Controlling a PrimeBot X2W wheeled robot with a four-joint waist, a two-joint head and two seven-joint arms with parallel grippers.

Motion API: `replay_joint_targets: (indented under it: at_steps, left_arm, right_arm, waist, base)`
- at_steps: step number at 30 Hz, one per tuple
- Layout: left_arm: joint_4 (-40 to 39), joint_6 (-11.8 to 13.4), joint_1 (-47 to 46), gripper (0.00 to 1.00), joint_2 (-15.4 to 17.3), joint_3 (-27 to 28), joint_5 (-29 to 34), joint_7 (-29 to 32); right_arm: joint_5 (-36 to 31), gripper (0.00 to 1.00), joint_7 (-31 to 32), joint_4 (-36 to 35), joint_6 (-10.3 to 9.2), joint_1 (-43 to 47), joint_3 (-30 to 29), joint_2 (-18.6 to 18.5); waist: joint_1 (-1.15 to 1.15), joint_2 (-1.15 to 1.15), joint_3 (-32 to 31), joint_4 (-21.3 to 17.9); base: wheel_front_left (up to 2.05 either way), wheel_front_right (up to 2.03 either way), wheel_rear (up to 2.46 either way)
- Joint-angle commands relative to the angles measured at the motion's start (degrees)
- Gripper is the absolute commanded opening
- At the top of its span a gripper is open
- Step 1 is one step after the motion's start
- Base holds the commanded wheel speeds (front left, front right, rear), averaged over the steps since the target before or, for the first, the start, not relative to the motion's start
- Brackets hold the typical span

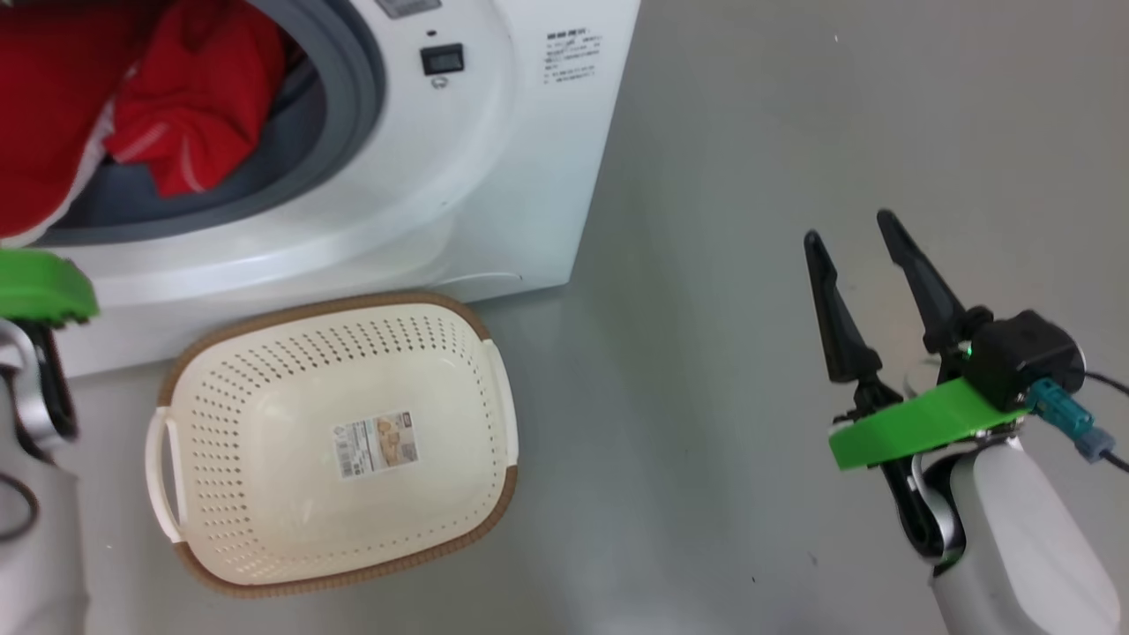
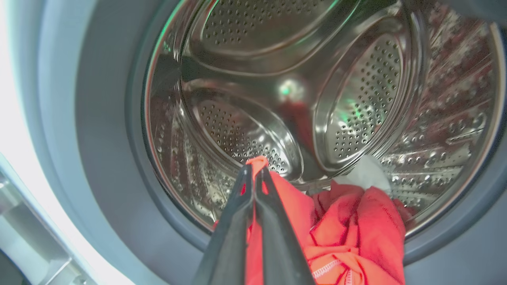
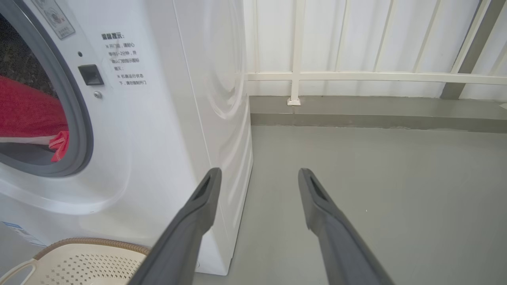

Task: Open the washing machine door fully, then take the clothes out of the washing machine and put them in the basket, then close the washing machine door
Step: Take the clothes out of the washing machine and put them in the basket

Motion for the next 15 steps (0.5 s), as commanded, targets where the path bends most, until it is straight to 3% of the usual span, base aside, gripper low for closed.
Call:
replay_joint_targets:
  at_steps: [1,15]
  left_arm:
    - [-2.6,0.1,1.5,0.0,2.1,1.8,0.6,-0.3]
    - [-23.7,2.1,14.9,0.0,-3.8,0.8,4.1,-0.3]
  right_arm:
    - [0.2,1.0,-0.4,-1.1,0.39,1.8,0.7,-0.4]
    - [0.2,1.0,-0.4,-0.5,0.39,4.3,0.4,-1.0]
  waist:
    - [0.0,0.0,-1.4,0.9]
    - [0.0,0.0,-7.3,2.7]
  base:
    - [0.0,0.0,0.0]
    - [0.0,0.0,0.0]
